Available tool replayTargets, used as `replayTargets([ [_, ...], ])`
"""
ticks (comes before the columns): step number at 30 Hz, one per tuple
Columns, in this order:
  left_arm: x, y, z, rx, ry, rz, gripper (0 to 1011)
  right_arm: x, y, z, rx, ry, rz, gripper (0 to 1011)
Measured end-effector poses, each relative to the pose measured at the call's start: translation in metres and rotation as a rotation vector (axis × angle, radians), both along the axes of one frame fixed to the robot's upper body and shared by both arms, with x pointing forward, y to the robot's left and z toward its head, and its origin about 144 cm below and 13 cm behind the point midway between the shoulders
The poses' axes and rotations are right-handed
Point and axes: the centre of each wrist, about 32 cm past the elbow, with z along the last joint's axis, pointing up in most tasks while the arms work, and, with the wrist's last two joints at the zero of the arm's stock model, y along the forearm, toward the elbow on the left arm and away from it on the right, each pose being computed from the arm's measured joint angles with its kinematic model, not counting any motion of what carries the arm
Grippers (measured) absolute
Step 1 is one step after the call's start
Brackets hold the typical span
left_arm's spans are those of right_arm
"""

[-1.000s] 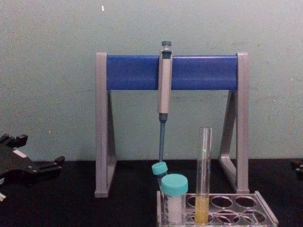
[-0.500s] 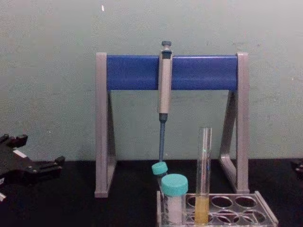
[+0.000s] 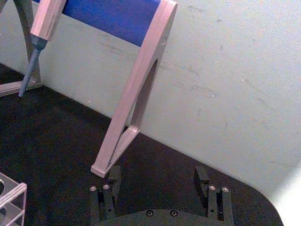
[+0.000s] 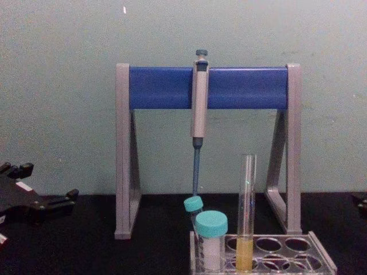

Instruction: Pick up the test tube from the test tube rack, shake it, then place it back into the test tube rack.

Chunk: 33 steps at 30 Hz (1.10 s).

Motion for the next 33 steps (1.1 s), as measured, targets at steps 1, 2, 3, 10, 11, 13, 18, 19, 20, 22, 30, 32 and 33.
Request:
replayTargets([
  [1, 0.0, 0.0, 0.0, 0.0, 0.0, 0.0, 1001, 0.0, 0.0, 0.0, 0.0, 0.0, 0.0, 1000],
  [2, 0.0, 0.0, 0.0, 0.0, 0.0, 0.0, 1001, 0.0, 0.0, 0.0, 0.0, 0.0, 0.0, 1000],
  [3, 0.0, 0.0, 0.0, 0.0, 0.0, 0.0, 1001, 0.0, 0.0, 0.0, 0.0, 0.0, 0.0, 1000],
  [10, 0.0, 0.0, 0.0, 0.0, 0.0, 0.0, 1001, 0.0, 0.0, 0.0, 0.0, 0.0, 0.0, 1000],
  [11, 0.0, 0.0, 0.0, 0.0, 0.0, 0.0, 1001, 0.0, 0.0, 0.0, 0.0, 0.0, 0.0, 1000],
  [13, 0.0, 0.0, 0.0, 0.0, 0.0, 0.0, 1002, 0.0, 0.0, 0.0, 0.0, 0.0, 0.0, 1000],
  [18, 0.0, 0.0, 0.0, 0.0, 0.0, 0.0, 1001, 0.0, 0.0, 0.0, 0.0, 0.0, 0.0, 1000],
  [19, 0.0, 0.0, 0.0, 0.0, 0.0, 0.0, 1001, 0.0, 0.0, 0.0, 0.0, 0.0, 0.0, 1000],
  [20, 0.0, 0.0, 0.0, 0.0, 0.0, 0.0, 1001, 0.0, 0.0, 0.0, 0.0, 0.0, 0.0, 1000],
  [22, 0.0, 0.0, 0.0, 0.0, 0.0, 0.0, 1001, 0.0, 0.0, 0.0, 0.0, 0.0, 0.0, 1000],
  [30, 0.0, 0.0, 0.0, 0.0, 0.0, 0.0, 1001, -0.004, 0.002, 0.001, 0.012, 0.009, 0.02, 1000],
  [32, 0.0, 0.0, 0.0, 0.0, 0.0, 0.0, 1001, -0.008, 0.004, 0.001, 0.027, 0.015, 0.033, 1000],
  [33, 0.0, 0.0, 0.0, 0.0, 0.0, 0.0, 1001, -0.011, 0.006, 0.002, 0.039, 0.02, 0.043, 1000],
])
